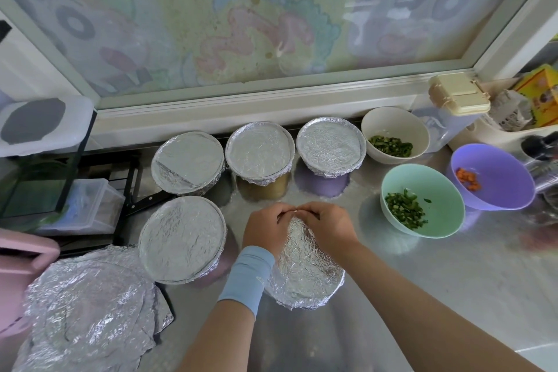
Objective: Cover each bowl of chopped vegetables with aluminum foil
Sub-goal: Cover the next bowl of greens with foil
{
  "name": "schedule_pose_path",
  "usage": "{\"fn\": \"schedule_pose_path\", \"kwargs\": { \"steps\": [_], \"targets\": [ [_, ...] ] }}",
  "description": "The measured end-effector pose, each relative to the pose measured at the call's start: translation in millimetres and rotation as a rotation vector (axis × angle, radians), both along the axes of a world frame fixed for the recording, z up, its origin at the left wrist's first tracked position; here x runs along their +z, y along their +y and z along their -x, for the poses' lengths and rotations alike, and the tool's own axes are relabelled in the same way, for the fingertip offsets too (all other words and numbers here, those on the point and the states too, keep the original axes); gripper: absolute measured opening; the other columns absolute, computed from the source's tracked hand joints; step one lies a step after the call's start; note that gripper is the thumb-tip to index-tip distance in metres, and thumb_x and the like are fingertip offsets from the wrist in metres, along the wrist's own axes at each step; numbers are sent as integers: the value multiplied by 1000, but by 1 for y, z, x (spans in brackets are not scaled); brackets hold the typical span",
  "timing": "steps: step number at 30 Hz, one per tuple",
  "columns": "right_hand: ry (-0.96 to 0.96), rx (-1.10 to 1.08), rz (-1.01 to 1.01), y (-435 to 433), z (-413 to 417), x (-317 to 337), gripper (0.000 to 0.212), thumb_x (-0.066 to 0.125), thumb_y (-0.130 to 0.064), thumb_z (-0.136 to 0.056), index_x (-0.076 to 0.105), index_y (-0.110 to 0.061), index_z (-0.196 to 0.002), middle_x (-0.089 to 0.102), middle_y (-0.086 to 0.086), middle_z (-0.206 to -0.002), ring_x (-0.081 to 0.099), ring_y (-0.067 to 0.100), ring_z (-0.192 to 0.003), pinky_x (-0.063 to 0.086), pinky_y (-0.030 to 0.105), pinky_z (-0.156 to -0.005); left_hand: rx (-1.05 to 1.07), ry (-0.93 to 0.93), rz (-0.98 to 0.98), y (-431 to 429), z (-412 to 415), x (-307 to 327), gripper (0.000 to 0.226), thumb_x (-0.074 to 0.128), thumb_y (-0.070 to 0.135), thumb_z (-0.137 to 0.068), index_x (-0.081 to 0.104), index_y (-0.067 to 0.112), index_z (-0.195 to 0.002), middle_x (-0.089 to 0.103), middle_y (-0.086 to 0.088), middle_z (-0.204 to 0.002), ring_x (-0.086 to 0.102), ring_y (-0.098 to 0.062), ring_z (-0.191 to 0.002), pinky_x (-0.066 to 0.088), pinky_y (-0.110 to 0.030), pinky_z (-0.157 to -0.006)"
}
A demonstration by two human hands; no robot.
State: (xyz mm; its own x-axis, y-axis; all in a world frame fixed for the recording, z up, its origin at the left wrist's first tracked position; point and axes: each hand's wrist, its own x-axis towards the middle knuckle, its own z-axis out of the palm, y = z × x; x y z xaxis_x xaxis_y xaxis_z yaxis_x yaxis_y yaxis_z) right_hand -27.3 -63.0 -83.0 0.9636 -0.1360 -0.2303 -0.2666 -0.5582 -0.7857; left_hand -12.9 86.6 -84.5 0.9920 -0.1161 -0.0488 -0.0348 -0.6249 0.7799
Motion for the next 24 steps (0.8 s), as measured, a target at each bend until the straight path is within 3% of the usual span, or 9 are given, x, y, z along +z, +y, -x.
{"fn": "schedule_pose_path", "kwargs": {
  "steps": [2, 4, 6, 8, 11, 14, 17, 20, 24],
  "targets": [
    [-8, -27, 0, -2, 2, -1, 19, 70, -33, -89, 71, -25, -106, 69, -12, -94, 60, 0, -80, 47, 18, -76, 22, 10, -8, 0, 1, -3, 13, 66, 21, -92, 76, 23, -99, 75, 10, -91, 65, -6, -82, 49, -16, -75],
    [-68, -68, 42, -4, 5, -3, 15, 71, -30, -88, 71, -23, -101, 68, -11, -92, 60, 3, -82, 47, 21, -75, 63, 11, -17, 0, 2, -2, 12, 65, 21, -92, 76, 22, -98, 74, 9, -88, 62, -5, -75, 39, -4, -66],
    [-94, -92, 61, -5, 9, -4, 7, 72, -30, -87, 74, -26, -92, 68, -13, -77, 57, 0, -66, 46, 21, -66, 94, 9, -30, -2, 4, -2, 12, 64, 21, -93, 76, 21, -97, 74, 7, -84, 61, -8, -72, 37, -6, -63],
    [-64, -126, 20, -5, 11, -3, 4, 73, -31, -86, 76, -29, -88, 68, -14, -67, 54, -1, -57, 44, 20, -60, 114, 19, -36, -4, 8, -2, 13, 62, 20, -94, 75, 20, -97, 73, 5, -83, 64, -13, -75, 44, -19, -66],
    [-41, -117, -4, -5, 8, -2, 4, 74, -31, -85, 77, -30, -86, 68, -15, -64, 53, -1, -53, 45, 20, -58, 151, 36, -33, -5, 13, -2, 15, 58, 20, -95, 73, 21, -96, 72, 5, -83, 65, -16, -78, 52, -32, -71],
    [-39, -86, 12, -4, 7, -1, 4, 74, -32, -85, 77, -29, -85, 67, -15, -64, 53, -3, -52, 42, 17, -56, 86, 7, -125, -3, 10, 0, 19, 55, 23, -97, 72, 23, -105, 73, 4, -95, 65, -18, -88, 53, -34, -77],
    [-70, -50, 29, -3, 7, -1, 5, 74, -30, -86, 78, -28, -86, 69, -14, -67, 54, -4, -55, 40, 13, -56, -24, -117, -136, -4, 1, 1, 22, 57, 22, -95, 72, 19, -111, 73, 0, -103, 65, -21, -95, 52, -34, -82],
    [-99, 5, 41, -2, 11, -3, 6, 72, -26, -87, 76, -26, -91, 66, -14, -67, 54, -2, -58, 40, 13, -57, -82, -125, -88, -6, 2, -2, 17, 61, 19, -94, 75, 17, -105, 75, 0, -97, 67, -20, -88, 51, -30, -78],
    [-225, -41, 138, 0, 22, -10, 17, 71, -25, -89, 71, -19, -105, 66, -10, -98, 61, 5, -88, 48, 20, -79, -47, -137, -77, -3, 7, -9, 16, 62, 19, -95, 75, 15, -103, 75, 1, -96, 67, -17, -86, 48, -23, -76]
  ]
}}
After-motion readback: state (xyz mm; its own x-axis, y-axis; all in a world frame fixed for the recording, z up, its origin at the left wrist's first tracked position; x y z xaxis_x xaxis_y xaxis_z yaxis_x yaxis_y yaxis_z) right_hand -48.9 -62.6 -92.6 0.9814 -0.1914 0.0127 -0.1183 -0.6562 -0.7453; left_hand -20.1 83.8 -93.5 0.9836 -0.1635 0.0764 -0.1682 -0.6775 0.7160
